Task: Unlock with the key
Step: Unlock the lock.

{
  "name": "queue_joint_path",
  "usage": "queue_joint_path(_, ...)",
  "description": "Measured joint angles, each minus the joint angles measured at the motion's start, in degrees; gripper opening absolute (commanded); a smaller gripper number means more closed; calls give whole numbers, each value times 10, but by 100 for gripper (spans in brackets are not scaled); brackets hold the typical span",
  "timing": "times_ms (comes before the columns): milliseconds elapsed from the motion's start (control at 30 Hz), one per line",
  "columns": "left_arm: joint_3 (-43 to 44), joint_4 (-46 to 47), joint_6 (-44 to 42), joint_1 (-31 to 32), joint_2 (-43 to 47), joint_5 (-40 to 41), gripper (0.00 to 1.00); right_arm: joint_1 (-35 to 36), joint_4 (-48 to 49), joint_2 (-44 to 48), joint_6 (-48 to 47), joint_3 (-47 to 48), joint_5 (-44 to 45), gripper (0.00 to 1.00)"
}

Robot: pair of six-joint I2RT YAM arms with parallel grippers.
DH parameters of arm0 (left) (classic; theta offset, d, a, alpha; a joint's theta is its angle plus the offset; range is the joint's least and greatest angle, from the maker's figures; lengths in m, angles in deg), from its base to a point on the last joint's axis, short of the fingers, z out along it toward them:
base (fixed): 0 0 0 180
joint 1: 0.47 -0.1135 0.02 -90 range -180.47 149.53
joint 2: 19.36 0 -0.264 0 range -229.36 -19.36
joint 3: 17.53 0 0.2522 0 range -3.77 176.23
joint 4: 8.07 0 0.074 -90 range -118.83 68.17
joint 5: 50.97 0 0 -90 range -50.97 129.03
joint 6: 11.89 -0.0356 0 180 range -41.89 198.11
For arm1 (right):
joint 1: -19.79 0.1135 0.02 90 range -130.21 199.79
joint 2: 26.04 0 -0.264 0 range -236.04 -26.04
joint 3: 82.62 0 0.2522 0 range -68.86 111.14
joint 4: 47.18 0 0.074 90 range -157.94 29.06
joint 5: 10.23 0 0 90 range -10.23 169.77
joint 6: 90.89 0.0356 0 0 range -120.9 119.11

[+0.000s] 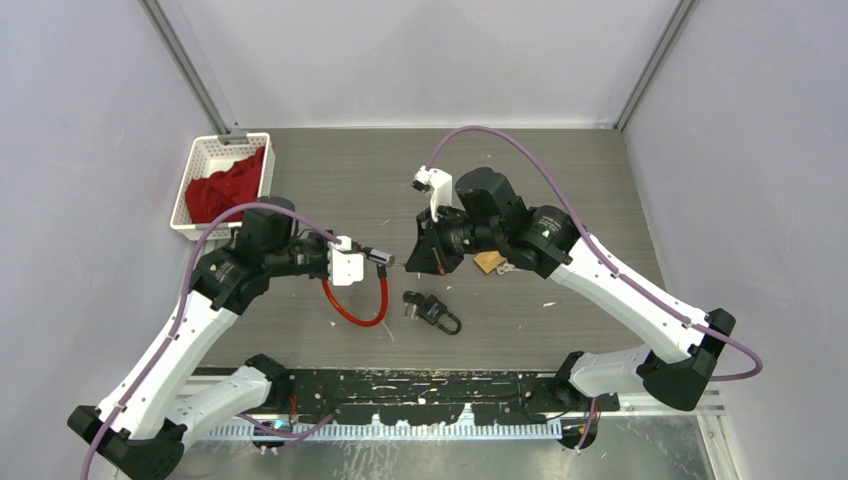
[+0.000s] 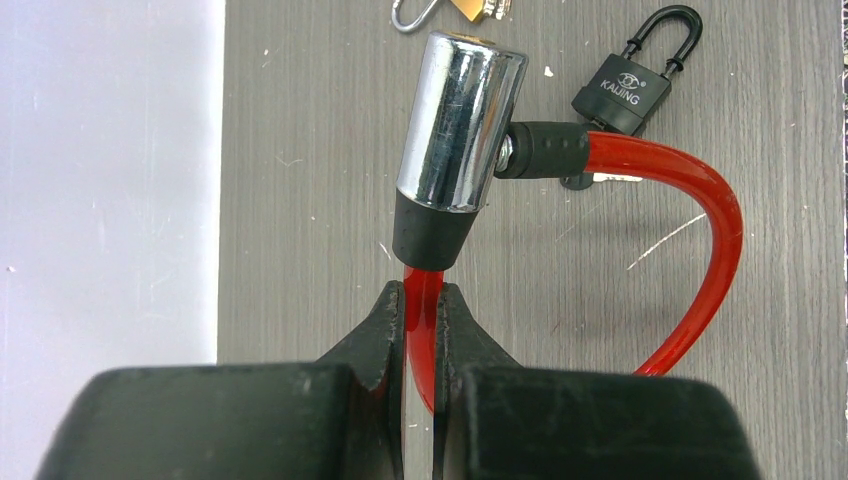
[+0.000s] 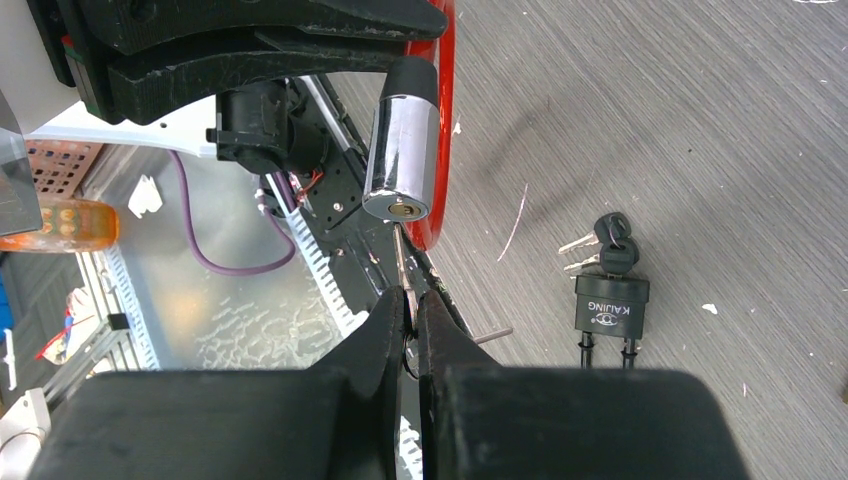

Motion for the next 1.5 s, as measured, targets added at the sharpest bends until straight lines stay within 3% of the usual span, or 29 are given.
queue_joint_path(933,0,-6,-2,4,-4,11,0,0,7,-19,0,0,18,1)
queue_joint_path(1500,0,2,75,53,-20,150,0,-1,82,-21,45,-48,47,1)
